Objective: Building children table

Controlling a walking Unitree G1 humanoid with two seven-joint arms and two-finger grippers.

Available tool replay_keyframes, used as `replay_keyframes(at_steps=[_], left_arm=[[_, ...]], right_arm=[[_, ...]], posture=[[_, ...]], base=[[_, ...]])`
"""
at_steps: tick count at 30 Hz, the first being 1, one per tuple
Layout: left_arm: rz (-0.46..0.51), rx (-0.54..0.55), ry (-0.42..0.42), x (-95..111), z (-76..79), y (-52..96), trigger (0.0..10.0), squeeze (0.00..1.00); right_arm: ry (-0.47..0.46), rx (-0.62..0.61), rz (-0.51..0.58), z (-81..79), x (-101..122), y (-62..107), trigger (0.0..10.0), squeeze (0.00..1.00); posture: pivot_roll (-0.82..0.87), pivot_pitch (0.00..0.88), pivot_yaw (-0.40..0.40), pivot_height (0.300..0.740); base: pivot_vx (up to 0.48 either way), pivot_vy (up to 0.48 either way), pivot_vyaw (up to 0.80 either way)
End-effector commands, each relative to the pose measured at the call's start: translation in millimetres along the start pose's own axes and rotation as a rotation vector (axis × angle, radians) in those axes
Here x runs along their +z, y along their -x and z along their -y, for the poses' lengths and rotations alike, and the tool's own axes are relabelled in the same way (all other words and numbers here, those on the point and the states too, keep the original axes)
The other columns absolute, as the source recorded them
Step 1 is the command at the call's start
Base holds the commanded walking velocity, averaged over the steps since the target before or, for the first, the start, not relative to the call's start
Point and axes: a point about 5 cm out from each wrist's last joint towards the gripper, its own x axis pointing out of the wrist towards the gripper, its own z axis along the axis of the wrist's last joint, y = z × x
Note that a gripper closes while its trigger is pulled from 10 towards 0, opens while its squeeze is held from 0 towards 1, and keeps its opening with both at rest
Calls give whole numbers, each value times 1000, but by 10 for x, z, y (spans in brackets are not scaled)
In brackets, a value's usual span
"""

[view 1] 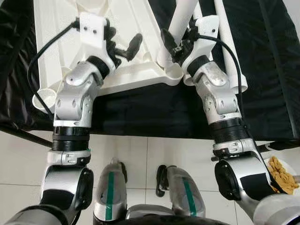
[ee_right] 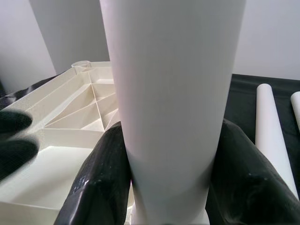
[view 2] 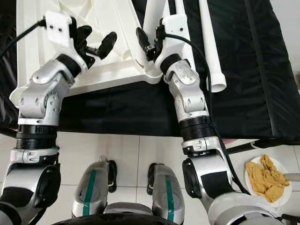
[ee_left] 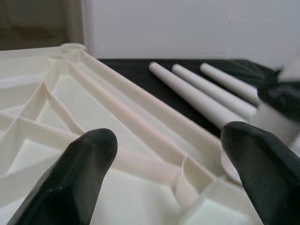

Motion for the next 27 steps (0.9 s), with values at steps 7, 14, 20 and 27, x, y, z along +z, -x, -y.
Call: replay_keyframes(at_steps=[7, 14, 20, 27], left_arm=[[-58, -321, -88, -155, 283, 239, 10000, 0], [-83, -462, -94, -185, 437, 370, 10000, 0], [-81, -532, -103, -158, 535, 432, 10000, 0], [-75, -537, -124, -115, 517, 451, 10000, 0]], right_arm=[[-14, -45, -81, 90, -205, 74, 10000, 0], [-37, -71, -76, 130, -229, 85, 10000, 0], [-93, -93, -74, 161, -275, 100, 10000, 0], [-115, -75, -86, 114, -317, 91, 10000, 0]], posture=[[53, 56, -32, 740], [58, 62, -30, 740], [69, 47, -28, 740], [77, 47, -32, 740]], base=[[0, 0, 0], [0, 0, 0], [0, 0, 0], [0, 0, 0]])
